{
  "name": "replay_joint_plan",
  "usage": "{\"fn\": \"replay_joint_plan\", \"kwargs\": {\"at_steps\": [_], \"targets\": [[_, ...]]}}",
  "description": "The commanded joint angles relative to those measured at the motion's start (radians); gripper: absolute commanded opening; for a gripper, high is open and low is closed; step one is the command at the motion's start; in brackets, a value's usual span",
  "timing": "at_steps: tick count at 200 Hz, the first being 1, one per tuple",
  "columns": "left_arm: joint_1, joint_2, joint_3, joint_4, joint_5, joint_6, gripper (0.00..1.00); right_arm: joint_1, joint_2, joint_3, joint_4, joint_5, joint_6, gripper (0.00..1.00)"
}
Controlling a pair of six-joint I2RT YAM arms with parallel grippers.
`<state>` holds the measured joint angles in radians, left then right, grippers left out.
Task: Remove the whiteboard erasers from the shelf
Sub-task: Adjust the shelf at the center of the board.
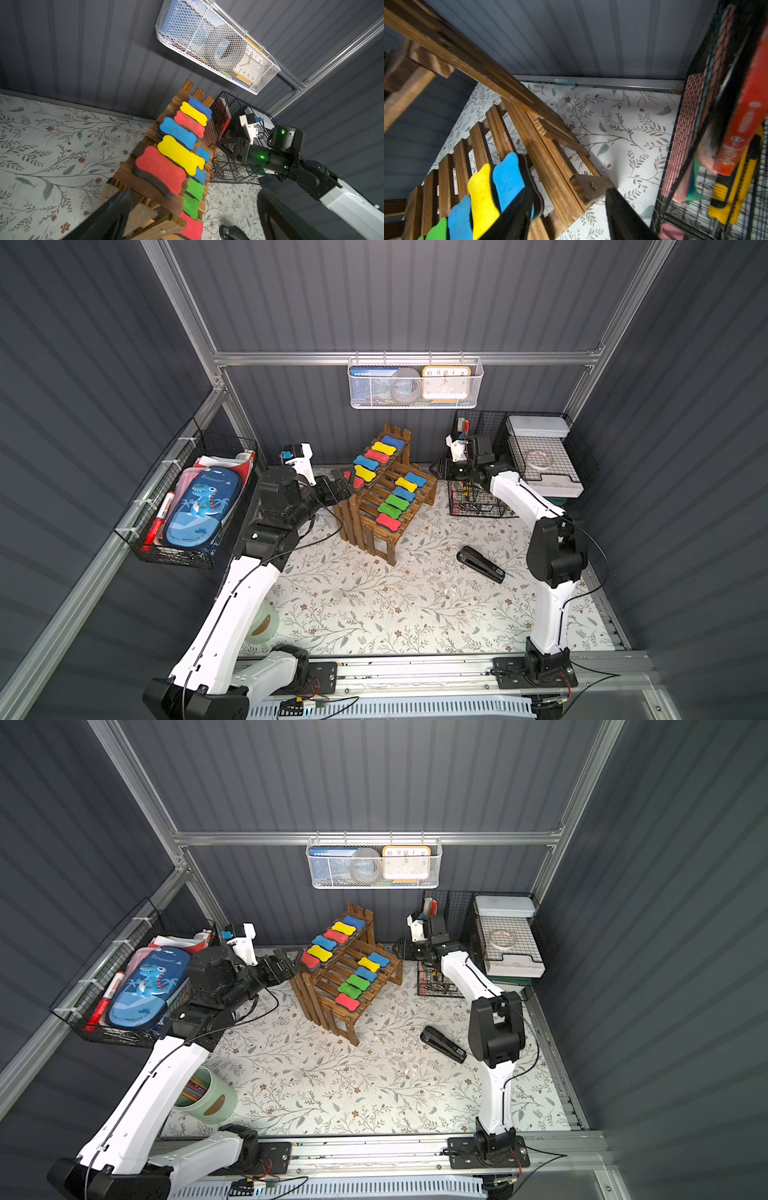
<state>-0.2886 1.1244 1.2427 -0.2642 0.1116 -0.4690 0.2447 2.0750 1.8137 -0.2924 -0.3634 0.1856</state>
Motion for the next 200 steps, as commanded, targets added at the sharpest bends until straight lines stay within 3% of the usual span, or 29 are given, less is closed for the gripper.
{"fn": "replay_joint_plan", "kwargs": {"at_steps": [1, 83, 200], "targets": [[-0.003, 0.010, 0.026, -0.010, 0.005, 0.025, 0.99, -0.001, 0.023, 0.036, -0.022, -0.012, -0.015, 0.59], [-0.003, 0.024, 0.018, -0.012, 0.000, 0.030, 0.99, 0.002, 0.061, 0.034, 0.020, -0.023, 0.012, 0.47], [-0.003, 0.023, 0.004, -0.021, -0.004, 0.039, 0.99, 0.038, 0.027, -0.035, 0.057, 0.043, -0.011, 0.23]]}}
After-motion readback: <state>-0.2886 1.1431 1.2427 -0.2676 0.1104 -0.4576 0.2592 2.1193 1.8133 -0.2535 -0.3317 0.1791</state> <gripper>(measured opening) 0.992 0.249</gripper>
